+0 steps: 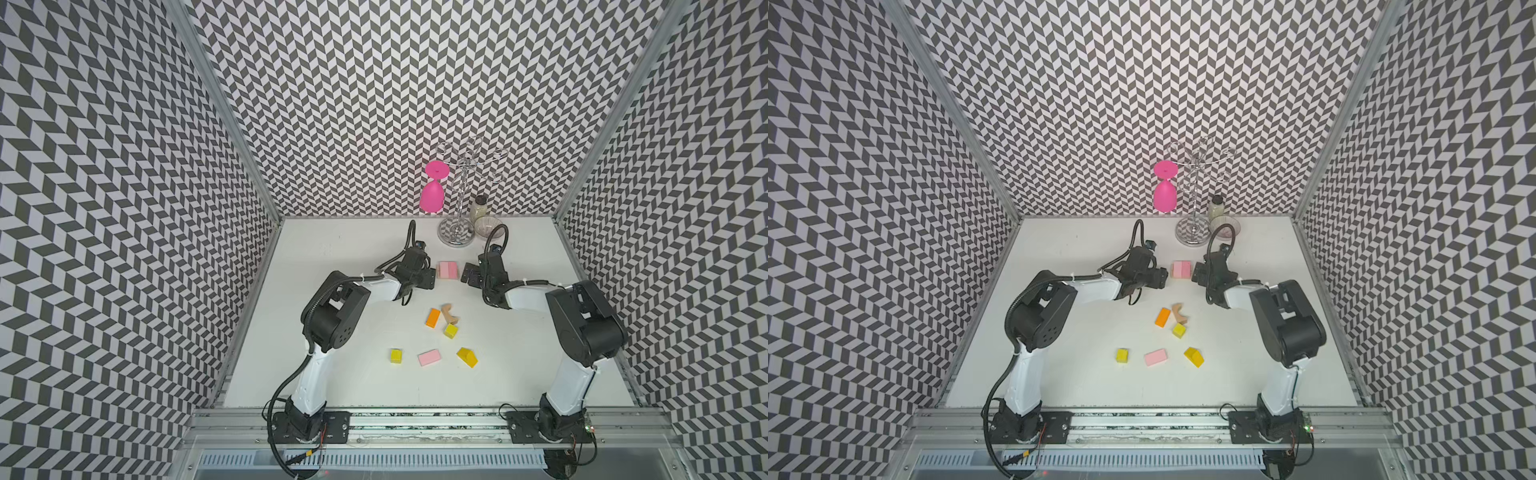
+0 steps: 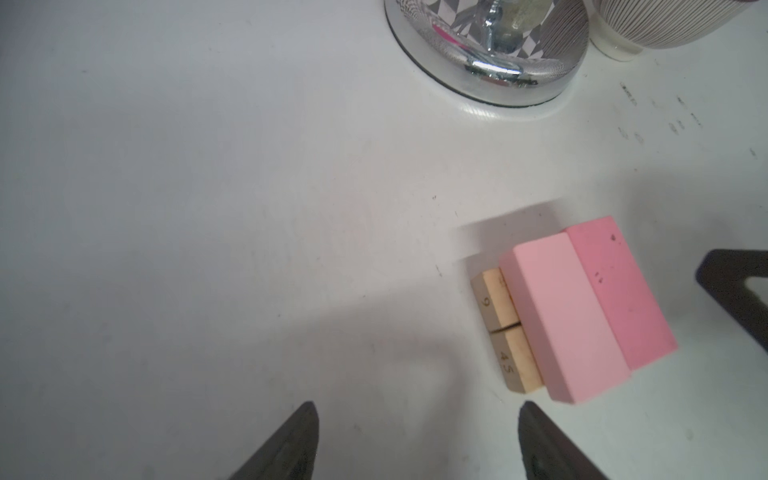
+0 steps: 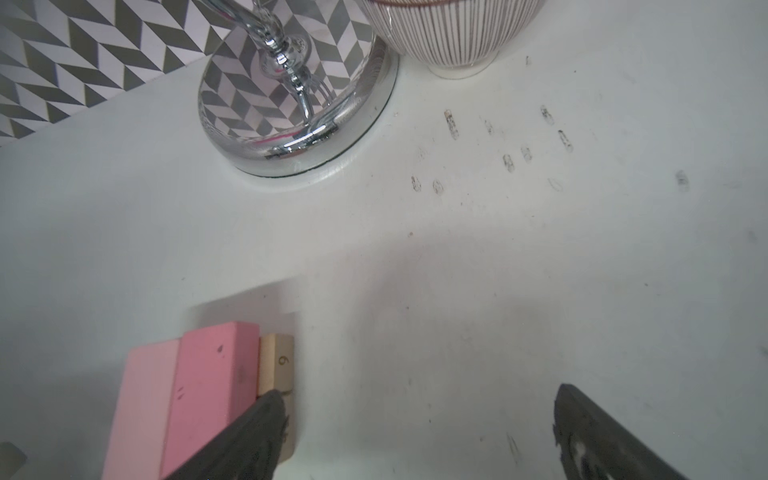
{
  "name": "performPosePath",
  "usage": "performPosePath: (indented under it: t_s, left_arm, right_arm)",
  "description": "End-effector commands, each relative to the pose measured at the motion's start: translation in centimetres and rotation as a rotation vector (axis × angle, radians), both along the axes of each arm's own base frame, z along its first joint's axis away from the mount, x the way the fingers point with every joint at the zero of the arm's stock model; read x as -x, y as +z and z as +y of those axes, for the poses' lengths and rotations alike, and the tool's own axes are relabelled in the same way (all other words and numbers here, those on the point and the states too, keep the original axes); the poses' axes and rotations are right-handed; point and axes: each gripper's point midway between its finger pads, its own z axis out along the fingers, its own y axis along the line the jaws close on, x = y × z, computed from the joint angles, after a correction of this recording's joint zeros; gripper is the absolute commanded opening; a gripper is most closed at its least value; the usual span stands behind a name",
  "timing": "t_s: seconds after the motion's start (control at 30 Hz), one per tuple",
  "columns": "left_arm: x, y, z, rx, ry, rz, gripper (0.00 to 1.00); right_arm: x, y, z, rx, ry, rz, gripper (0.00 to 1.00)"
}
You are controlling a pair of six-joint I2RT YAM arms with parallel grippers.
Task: Build the wood block tower
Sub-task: 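Lift both grippers up and away from the stack, then move the right gripper over the orange block while the left gripper draws back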
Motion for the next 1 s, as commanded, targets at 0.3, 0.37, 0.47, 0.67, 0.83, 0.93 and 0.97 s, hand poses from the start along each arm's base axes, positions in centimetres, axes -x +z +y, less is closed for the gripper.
performPosePath:
  t_s: [0.3,0.37,0.47,0.67,0.83,0.93,0.97]
  left_arm:
    - [6.9,15.9,13.1,0.226,0.32,-0.463,0.81]
    - [9.4,17.3,16.9,0.234,0.429,-0.528,0.9]
    - [13.3,17.8,21.9,0.235,0.547,-0.603,1.0]
    - [17.5,14.9,29.4,0.184,0.758,-0.716,1.0]
    - [16.1,13.2,30.0,0.21,0.735,-0.626,1.0]
    - [15.6,13.0,29.4,0.202,0.714,-0.608,1.0]
    - [15.5,12.8,29.2,0.199,0.706,-0.601,1.0]
  right_arm:
    - [2.4,6.9,-0.5,-0.108,-0.032,-0.172,0.97]
    - [3.6,7.3,-0.6,-0.097,-0.038,-0.147,0.97]
    - [6.4,7.8,0.5,-0.078,-0.01,-0.124,0.97]
    - [13.3,8.3,5.0,-0.078,0.101,-0.126,0.97]
    - [17.0,8.4,8.9,-0.133,0.231,-0.124,0.92]
    - [18.1,7.6,9.2,-0.108,0.214,-0.106,0.91]
    - [18.2,7.3,9.1,-0.099,0.201,-0.105,0.91]
